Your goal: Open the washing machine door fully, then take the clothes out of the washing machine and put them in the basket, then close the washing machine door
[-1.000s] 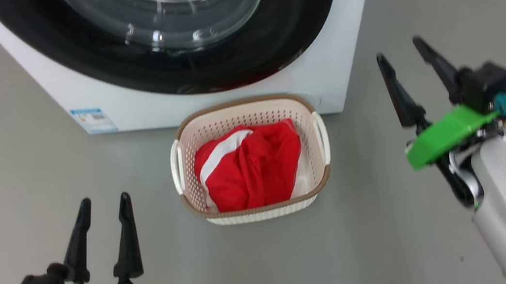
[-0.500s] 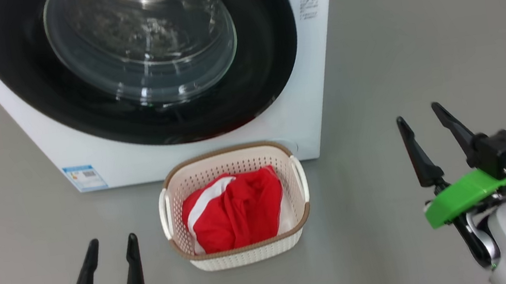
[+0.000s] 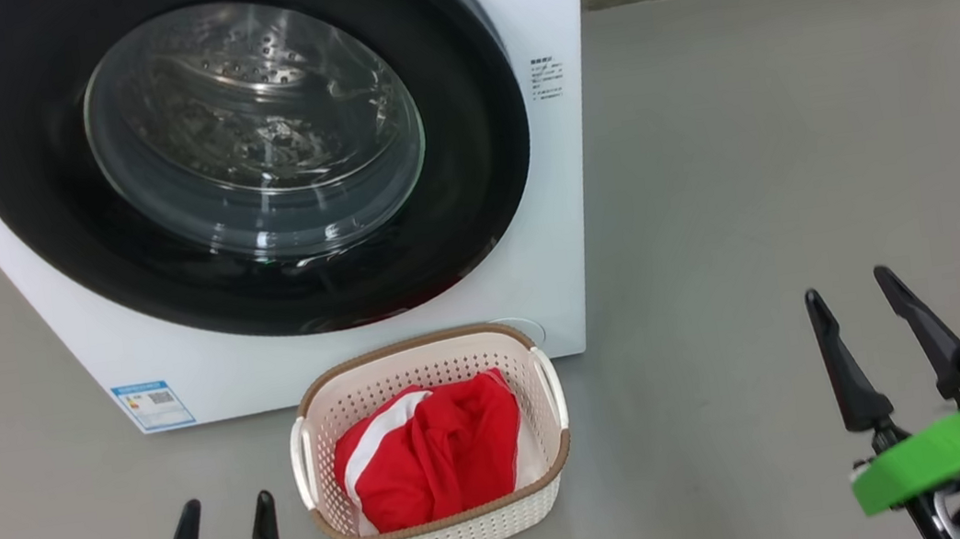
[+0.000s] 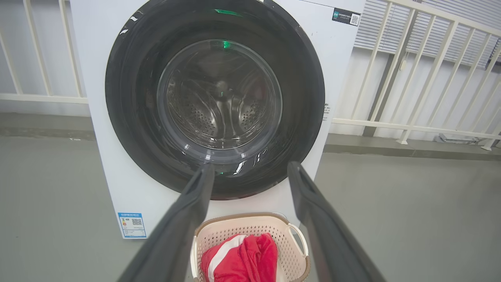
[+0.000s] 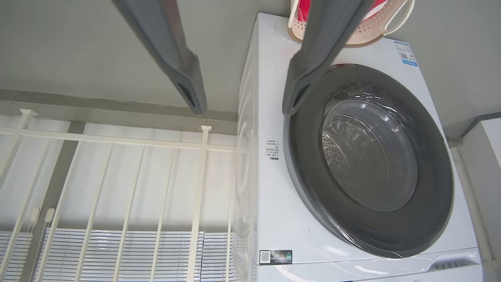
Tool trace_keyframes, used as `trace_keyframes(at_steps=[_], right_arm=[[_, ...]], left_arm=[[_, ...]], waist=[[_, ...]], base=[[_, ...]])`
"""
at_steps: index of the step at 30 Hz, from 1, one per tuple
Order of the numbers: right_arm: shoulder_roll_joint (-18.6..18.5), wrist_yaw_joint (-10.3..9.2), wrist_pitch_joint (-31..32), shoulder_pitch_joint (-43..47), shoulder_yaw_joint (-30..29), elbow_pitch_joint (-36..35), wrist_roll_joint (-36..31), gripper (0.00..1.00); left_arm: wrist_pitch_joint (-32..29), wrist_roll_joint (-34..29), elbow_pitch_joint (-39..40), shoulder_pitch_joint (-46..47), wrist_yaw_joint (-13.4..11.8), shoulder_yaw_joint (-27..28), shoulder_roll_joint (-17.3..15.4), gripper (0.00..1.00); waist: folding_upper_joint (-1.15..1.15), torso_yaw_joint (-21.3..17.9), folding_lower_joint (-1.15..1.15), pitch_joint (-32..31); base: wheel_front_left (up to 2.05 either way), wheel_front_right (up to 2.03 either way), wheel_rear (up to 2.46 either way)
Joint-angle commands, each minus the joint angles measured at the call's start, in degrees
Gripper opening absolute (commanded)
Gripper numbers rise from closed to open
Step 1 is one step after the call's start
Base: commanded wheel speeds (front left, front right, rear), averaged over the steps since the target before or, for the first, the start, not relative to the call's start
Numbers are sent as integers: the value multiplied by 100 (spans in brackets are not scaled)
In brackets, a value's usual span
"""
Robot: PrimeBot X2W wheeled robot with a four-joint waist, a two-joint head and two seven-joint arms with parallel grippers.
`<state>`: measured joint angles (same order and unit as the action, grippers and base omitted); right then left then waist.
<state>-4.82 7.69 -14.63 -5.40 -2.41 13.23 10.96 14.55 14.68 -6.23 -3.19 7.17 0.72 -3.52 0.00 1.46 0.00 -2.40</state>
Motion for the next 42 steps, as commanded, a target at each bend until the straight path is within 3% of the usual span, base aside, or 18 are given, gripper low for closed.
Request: trace_keyframes(at_steps=[1, 11, 33, 34, 42], right_arm=[[-11, -20, -37, -4, 94, -219, -28, 100], [123, -20, -37, 722, 34, -805, -8, 100], [183, -20, -37, 1011, -73, -851, -34, 100], [243, -13, 0, 1117, -192, -671, 3, 0], [360, -13, 51, 1239, -193, -188, 158, 0]], left_arm=[[45, -4, 185, 63, 31, 167, -109, 100], [45, -123, 539, -207, 31, 283, -102, 100], [45, -421, 528, -413, 32, 228, -23, 100], [-2, -388, 372, -523, 0, 42, 22, 0], [-84, -230, -100, -510, -7, -18, 133, 0]], waist=[[0, -30, 0, -35], [0, -173, 0, -122], [0, -226, 0, -312], [0, -228, 0, -314], [0, -227, 0, -306]], base=[[0, 0, 0], [0, 0, 0], [0, 0, 0], [0, 0, 0], [0, 0, 0]])
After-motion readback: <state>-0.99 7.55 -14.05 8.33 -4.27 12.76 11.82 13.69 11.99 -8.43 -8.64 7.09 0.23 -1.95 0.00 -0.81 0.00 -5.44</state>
